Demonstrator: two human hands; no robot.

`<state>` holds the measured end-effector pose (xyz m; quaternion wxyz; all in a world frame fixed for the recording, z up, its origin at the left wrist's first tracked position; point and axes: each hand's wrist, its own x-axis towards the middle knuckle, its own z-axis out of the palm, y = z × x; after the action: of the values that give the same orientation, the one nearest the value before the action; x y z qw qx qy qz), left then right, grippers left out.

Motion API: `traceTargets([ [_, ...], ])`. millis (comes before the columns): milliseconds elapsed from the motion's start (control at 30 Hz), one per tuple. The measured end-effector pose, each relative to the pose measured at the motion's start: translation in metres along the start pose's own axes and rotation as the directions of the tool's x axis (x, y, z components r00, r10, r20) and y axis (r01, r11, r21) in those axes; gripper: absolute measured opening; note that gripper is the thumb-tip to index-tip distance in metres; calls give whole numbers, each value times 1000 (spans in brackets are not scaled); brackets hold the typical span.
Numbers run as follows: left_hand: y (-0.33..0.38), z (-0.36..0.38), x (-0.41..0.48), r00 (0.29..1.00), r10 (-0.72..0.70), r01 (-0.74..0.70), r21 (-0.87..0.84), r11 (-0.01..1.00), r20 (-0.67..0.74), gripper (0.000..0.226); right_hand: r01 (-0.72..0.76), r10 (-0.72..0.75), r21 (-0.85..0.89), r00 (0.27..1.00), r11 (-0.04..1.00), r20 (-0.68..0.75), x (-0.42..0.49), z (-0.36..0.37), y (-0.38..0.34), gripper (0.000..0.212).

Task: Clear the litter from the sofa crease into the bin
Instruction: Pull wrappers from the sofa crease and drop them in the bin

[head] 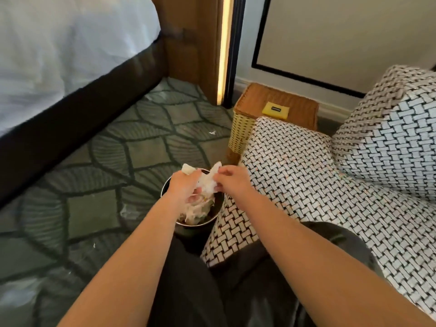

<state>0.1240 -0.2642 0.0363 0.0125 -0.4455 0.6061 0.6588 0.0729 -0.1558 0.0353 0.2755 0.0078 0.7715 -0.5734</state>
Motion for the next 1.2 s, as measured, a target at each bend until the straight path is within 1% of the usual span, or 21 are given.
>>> traceTargets([
  [67, -8, -9, 29, 1000, 10, -9, 34, 999, -25, 17, 2, -2, -77, 1000, 997, 4, 24, 19, 10, 19],
  [133, -18, -14, 54, 999, -10, 12, 72, 997, -37, 20, -10, 11, -167, 1000, 986, 5, 47, 35, 22, 22],
  [200, -25, -15, 76, 999, -37, 40, 96, 995, -34, 21, -46, 47, -206, 999, 977, 2, 66, 46, 32, 25],
  [267, -31, -15, 97, 997, -74, 78, 127, 989, -32, 22, -76, 78, -233, 997, 970, -1, 83, 55, 41, 23],
  [400, -42, -15, 127, 987, -155, 140, 288, 947, 29, 48, -55, 54, -380, 998, 923, -12, 102, 62, 54, 21],
  [467, -48, -16, 134, 988, -154, 125, 437, 891, 30, 63, -48, 67, -474, 998, 879, 23, 106, 60, 56, 27],
  [533, -52, -17, 136, 992, -118, 70, 586, 808, 44, 65, -38, 84, -523, 994, 852, 64, 107, 57, 57, 36],
  [600, -53, -17, 133, 992, -89, 9, 658, 753, 89, 54, -17, 78, -523, 993, 852, 94, 105, 55, 58, 37],
  [667, -50, -18, 125, 989, -58, -54, 688, 723, 139, 39, 9, 57, -512, 992, 859, 114, 98, 51, 54, 35],
  [733, -47, -17, 113, 985, 1, -122, 688, 715, 174, 32, 58, 26, -499, 987, 865, 160, 88, 46, 49, 33],
  [800, -41, -14, 96, 978, 82, -193, 677, 710, 192, 32, 112, -17, -481, 980, 870, 198, 75, 38, 39, 31],
  [867, -33, -10, 73, 963, 144, -263, 674, 690, 228, 31, 139, -48, -467, 979, 874, 200, 63, 27, 29, 28],
  [1000, -15, 4, 25, 925, 188, -372, 694, 616, 329, 29, 174, -86, -464, 975, 869, 203, 33, -10, 3, 25],
  [1100, 2, 17, -15, 883, 227, -460, 657, 598, 411, 27, 200, -120, -477, 974, 856, 193, 3, -49, -14, 26],
  [1200, 17, 34, -56, 842, 286, -531, 610, 588, 457, 24, 202, -139, -476, 977, 856, 164, -26, -90, -23, 27],
])
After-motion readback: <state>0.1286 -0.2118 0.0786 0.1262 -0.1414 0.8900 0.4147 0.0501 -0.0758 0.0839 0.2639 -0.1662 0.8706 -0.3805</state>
